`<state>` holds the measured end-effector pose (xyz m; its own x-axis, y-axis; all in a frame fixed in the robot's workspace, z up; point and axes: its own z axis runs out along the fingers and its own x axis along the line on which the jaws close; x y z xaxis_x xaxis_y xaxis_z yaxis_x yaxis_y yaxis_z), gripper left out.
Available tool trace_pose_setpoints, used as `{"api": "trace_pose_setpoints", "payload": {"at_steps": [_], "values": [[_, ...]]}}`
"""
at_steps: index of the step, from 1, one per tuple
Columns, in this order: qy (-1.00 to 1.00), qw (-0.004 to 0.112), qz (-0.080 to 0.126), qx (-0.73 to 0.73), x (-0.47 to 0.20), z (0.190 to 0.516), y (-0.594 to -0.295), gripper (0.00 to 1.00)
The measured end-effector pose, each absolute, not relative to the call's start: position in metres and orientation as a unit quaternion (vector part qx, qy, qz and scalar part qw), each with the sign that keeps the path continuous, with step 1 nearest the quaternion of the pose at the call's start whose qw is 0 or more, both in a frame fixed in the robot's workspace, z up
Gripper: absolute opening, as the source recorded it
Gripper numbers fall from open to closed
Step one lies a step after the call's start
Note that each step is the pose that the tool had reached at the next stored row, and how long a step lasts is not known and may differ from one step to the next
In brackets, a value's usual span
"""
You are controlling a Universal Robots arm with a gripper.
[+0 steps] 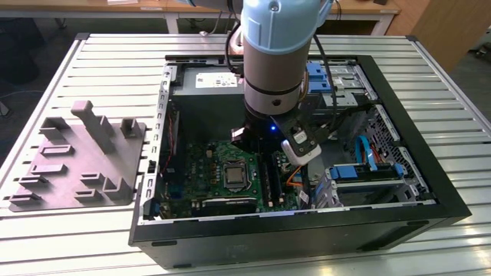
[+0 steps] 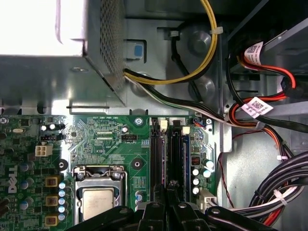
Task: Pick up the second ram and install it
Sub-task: 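Insert the second ram into the second slot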
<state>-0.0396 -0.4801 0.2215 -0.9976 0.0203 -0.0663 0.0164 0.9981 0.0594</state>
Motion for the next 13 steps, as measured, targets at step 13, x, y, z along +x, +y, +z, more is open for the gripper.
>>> {"api": "trace_pose_setpoints", "payload": {"at_steps": [13], "values": [[0.999,0.033,0.034,0.01,-0.0397,0.2199,-0.4802,0.13]]}}
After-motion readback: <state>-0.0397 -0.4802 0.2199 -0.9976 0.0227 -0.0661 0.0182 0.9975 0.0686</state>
